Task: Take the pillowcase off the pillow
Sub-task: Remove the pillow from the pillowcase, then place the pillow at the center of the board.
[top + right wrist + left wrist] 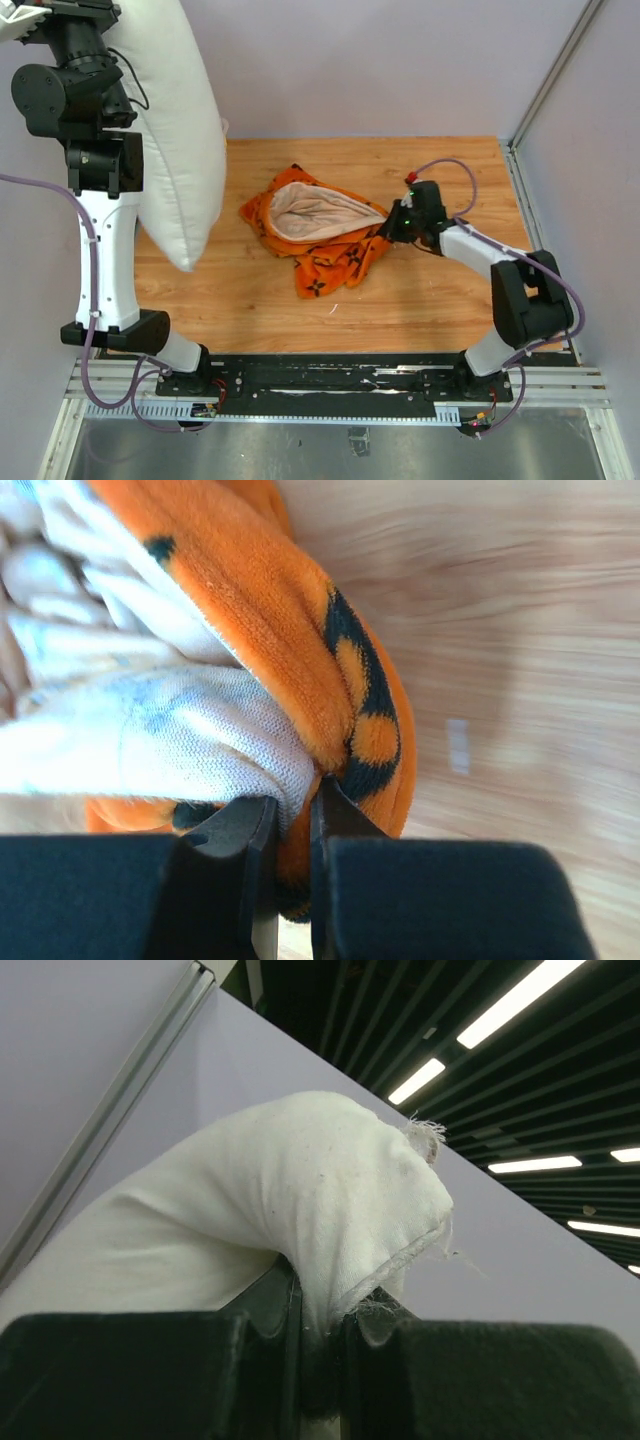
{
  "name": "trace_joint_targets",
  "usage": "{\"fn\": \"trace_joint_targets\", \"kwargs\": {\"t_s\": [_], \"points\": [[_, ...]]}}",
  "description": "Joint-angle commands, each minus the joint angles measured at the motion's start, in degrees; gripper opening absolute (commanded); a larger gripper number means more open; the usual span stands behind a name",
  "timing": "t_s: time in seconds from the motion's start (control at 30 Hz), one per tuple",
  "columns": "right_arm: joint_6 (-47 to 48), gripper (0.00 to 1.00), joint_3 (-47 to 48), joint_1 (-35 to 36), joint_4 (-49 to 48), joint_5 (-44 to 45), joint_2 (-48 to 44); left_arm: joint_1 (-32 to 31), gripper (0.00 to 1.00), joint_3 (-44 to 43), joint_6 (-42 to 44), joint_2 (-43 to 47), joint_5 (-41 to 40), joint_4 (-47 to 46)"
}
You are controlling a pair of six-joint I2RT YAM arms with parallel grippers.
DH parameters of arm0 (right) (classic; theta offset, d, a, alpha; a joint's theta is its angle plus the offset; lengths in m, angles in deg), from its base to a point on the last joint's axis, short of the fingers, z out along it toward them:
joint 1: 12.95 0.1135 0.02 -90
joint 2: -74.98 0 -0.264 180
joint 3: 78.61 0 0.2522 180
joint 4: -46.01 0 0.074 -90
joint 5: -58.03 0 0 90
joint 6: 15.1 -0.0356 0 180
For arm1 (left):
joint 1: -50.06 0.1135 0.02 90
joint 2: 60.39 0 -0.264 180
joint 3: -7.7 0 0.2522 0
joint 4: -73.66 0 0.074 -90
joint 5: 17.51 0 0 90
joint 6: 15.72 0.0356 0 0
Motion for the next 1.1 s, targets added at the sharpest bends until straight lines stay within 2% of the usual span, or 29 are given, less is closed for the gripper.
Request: {"fn": "trace_joint_targets", "kwargs": {"t_s": [0.0, 0.13, 0.2, 0.4, 0.53, 0.63, 0.77, 0.93, 1.07], "points": [[-0.8, 0.01, -1.0, -9.9, 7.2, 4.4, -9.2, 0.2, 0.0, 0.1, -3.2, 1.9, 4.6, -9.9], [-1.5, 0.01, 1.7, -12.7, 10.2, 7.4, -20.0, 0.2, 0.0, 9.8, -5.5, 5.2, 12.5, -16.2], [-1.5, 0.01, 4.4, -12.7, 11.7, 8.3, -22.8, 0.3, 0.0, 12.1, -6.0, 6.6, 16.7, -15.2], [0.1, 0.01, 13.2, -12.7, 17.3, 9.3, -24.8, 0.2, 0.0, 16.2, -2.2, 8.7, 27.4, -10.0], [0.3, 0.01, 14.8, -12.7, 17.3, 9.9, -26.5, 0.2, 0.0, 20.8, -7.6, 8.6, 32.2, -13.9], [1.3, 0.01, 16.2, -12.7, 18.4, 11.0, -27.8, 0.2, 0.0, 18.7, -9.8, 5.9, 35.8, -13.5], [3.2, 0.01, 17.7, -12.7, 20.4, 12.3, -29.1, 0.3, 0.0, 14.2, -7.6, 1.9, 36.4, -8.7], [3.9, 0.01, 18.0, -12.7, 20.8, 12.2, -29.1, 1.4, 0.0, 12.8, -6.1, -2.2, 38.8, -5.9], [4.2, 0.02, 17.8, -12.7, 20.9, 10.6, -27.8, 4.9, 0.0, 7.0, -0.8, -8.5, 36.0, 2.4]]}}
